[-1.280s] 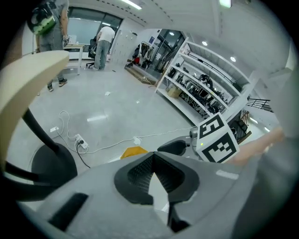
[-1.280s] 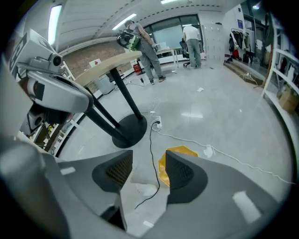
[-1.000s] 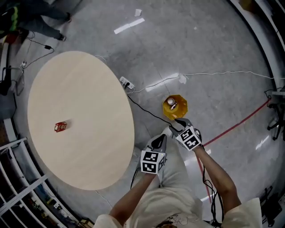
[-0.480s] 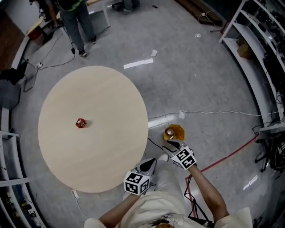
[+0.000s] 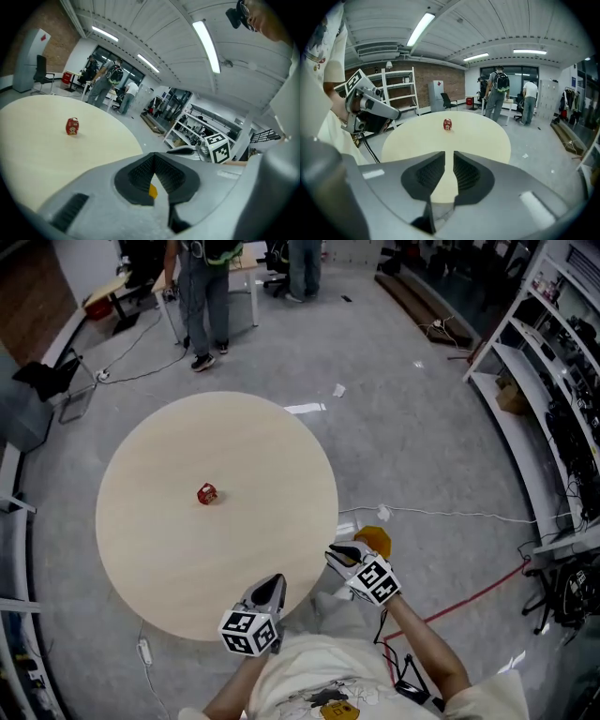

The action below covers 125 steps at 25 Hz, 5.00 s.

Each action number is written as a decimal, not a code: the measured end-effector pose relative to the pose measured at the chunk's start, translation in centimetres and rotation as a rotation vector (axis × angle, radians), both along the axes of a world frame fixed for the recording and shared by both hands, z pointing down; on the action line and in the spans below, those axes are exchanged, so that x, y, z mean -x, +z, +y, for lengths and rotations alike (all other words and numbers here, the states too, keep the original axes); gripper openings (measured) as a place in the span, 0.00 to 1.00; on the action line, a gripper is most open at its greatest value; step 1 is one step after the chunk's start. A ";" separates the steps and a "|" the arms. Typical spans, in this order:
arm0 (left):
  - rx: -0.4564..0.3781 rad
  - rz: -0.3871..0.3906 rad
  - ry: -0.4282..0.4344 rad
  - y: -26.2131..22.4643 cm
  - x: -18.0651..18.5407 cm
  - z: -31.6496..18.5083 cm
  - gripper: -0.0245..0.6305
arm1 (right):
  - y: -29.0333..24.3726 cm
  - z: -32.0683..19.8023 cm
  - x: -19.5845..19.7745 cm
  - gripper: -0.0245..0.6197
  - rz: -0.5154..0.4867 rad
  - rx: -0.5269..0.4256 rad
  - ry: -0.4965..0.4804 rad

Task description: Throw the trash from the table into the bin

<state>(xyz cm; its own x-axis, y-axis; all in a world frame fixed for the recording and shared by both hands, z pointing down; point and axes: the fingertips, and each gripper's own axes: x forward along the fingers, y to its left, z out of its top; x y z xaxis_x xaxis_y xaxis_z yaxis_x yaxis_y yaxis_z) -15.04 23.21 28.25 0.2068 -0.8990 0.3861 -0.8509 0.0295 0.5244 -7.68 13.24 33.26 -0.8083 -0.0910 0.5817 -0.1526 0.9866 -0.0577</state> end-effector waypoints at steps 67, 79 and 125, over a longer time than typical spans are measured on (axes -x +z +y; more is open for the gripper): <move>0.153 0.148 -0.840 5.1 20.2 3.7 0.04 | 6.2 -2.8 39.1 0.47 0.096 -0.220 -0.812; 0.199 0.190 -0.894 6.6 20.0 3.2 0.04 | 10.9 -2.8 42.2 0.27 0.159 -0.281 -0.965; -0.005 0.079 -0.351 1.6 12.0 15.0 0.04 | -1.1 15.8 16.8 0.24 0.024 -0.051 -0.362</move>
